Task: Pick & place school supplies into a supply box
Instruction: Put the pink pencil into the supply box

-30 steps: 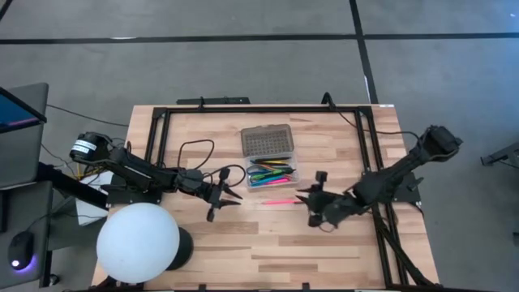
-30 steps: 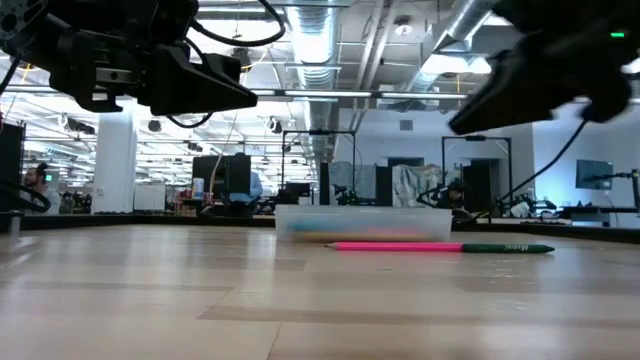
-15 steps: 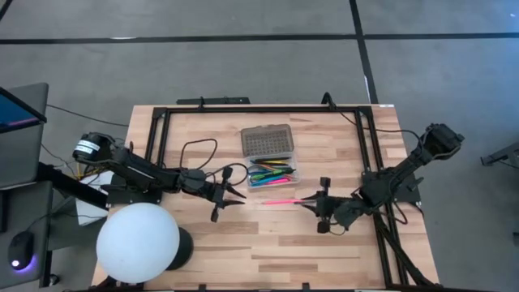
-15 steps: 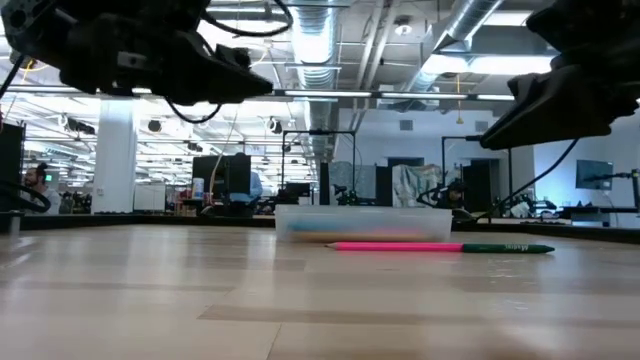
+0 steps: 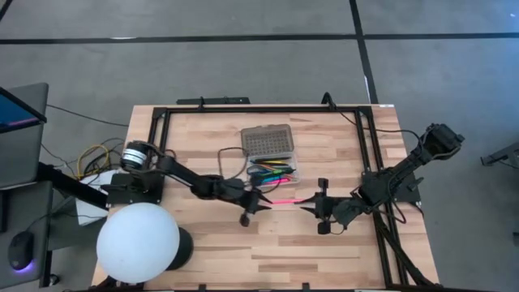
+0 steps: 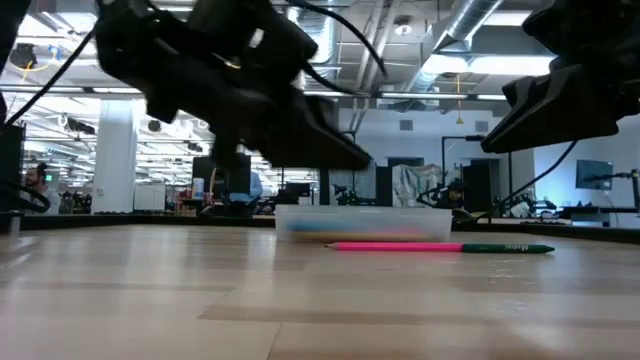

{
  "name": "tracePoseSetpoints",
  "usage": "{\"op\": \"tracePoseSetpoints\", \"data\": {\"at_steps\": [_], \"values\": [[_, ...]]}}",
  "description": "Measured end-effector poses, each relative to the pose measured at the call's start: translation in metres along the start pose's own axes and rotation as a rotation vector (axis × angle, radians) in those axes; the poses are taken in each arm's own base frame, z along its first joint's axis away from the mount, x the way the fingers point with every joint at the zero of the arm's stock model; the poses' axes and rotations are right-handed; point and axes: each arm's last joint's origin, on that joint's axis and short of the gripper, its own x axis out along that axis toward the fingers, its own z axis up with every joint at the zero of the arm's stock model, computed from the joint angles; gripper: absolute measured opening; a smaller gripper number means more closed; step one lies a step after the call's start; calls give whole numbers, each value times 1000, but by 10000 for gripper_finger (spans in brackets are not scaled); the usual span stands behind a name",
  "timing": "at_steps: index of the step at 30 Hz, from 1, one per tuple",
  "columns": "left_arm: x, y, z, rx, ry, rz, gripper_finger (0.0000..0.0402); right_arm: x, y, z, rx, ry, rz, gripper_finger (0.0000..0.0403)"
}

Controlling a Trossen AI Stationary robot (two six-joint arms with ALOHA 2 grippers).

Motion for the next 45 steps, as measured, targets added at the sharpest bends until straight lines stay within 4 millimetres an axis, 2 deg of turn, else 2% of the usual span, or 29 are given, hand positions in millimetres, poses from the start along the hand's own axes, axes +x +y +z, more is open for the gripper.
{"op": "tracePoseSetpoints", "data": {"at_steps": [5,10,18,26,37,40,45], "values": [[33,2,-3,-11,106,64,75,0,1,0,0,0,7,76],[53,1,-8,-23,196,52,75,-1,2,0,0,2,31,76],[55,2,-6,-100,239,54,75,-1,2,0,5,1,31,76],[52,0,-15,-127,346,63,75,-1,2,0,6,1,31,76],[53,3,-9,-229,487,31,74,-1,2,0,8,-3,31,76],[52,3,-8,-232,518,26,61,-1,2,0,8,-4,31,76],[52,3,-8,-229,541,19,11,-1,2,0,9,-3,31,76]]}}
